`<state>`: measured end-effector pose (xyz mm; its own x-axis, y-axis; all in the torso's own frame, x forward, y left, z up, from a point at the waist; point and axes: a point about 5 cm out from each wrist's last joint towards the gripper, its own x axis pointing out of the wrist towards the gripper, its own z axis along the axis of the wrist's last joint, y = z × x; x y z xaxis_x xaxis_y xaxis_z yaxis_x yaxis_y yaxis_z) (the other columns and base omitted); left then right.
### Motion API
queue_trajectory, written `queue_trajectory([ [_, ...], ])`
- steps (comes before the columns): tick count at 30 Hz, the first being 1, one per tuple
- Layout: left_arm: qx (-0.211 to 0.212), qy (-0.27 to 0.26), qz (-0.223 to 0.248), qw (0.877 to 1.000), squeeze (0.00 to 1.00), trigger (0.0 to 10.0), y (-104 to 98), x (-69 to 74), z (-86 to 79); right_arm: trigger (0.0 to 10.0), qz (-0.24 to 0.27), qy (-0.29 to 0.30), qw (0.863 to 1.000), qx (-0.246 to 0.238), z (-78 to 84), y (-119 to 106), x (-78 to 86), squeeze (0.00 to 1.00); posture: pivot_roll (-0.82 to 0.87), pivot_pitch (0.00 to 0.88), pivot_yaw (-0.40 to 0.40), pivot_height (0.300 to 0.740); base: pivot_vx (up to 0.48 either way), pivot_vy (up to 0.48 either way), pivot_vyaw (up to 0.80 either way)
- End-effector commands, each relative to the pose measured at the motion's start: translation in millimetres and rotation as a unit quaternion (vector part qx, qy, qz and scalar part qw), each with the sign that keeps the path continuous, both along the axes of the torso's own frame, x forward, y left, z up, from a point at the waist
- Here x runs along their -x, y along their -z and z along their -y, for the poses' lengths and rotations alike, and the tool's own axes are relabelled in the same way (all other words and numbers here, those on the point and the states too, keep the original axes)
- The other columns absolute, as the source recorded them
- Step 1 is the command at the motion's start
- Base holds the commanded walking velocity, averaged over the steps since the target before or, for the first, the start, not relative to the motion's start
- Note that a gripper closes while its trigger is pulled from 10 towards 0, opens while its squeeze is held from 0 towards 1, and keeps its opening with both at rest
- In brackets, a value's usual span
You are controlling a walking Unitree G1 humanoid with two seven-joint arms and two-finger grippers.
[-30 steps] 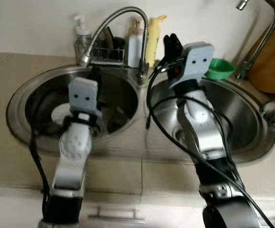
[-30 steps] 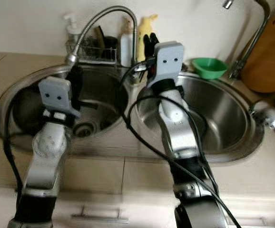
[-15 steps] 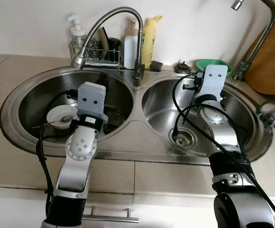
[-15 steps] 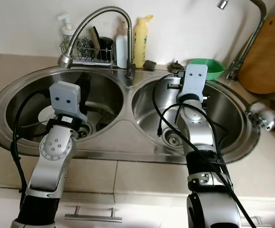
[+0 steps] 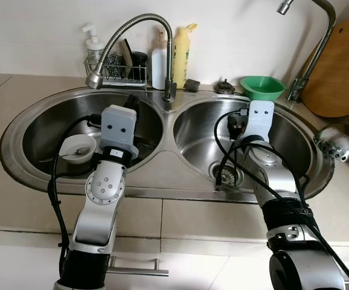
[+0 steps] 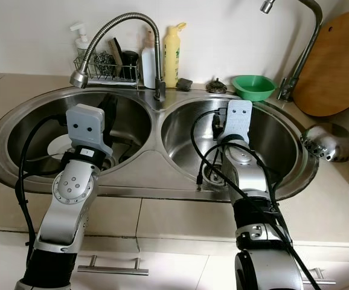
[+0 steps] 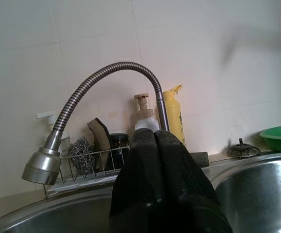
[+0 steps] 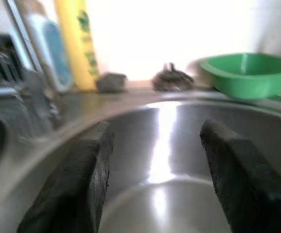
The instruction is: Kitchen organization
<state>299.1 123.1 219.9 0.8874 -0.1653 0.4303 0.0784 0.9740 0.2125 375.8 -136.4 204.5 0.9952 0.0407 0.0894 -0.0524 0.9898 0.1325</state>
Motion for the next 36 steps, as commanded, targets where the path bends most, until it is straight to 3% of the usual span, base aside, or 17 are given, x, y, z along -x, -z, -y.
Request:
queue_trajectory([
  [1,-0.006,0.005,-0.002,1.0,0.0,10.0,1,1.5,3.8,10.0,0.045,-0.017,0.999,-0.02,-2.7,-16,3.8,1.0,0.14,0.0,-0.045,0.74,0.0,0.0,0.0],
  [4,-0.006,0.005,-0.003,1.0,0.0,10.0,1,1.4,4.1,10.0,0.088,-0.043,0.993,-0.062,-8.2,-29,9.5,1.0,0.13,0.0,-0.044,0.74,0.0,0.0,0.0],
  [12,-0.002,0.009,-0.004,1.0,0.0,10.0,1,1.5,4.4,10.0,0.161,-0.058,0.978,-0.116,-4.2,-54,18.8,1.0,0.13,0.0,-0.042,0.74,0.0,0.0,0.0],
  [21,0.004,0.018,-0.007,1.0,0.0,10.0,1,3.1,5.1,10.0,0.155,-0.037,0.983,-0.092,-0.5,-49,22.5,1.0,0.13,0.0,-0.041,0.74,0.0,0.0,0.0],
  [22,0.004,0.02,-0.007,1.0,0.0,10.0,1,3.6,5.5,10.0,0.166,-0.038,0.981,-0.097,-0.5,-50,25.1,0.0,0.14,0.0,-0.041,0.74,0.0,0.472,0.0],
  [24,0.002,0.023,-0.005,1.0,0.0,10.0,0,4.3,6.1,10.0,0.184,-0.043,0.976,-0.109,-1.8,-53,30.2,0.0,0.14,0.0,-0.04,0.74,0.0,0.472,0.0],
  [36,0.001,0.038,-0.001,0.999,0.0,10.0,-2,6.1,8.5,10.0,0.178,-0.077,0.977,-0.09,-19.4,-42,41.9,0.0,0.13,0.0,-0.033,0.74,0.0,0.476,0.0],
])
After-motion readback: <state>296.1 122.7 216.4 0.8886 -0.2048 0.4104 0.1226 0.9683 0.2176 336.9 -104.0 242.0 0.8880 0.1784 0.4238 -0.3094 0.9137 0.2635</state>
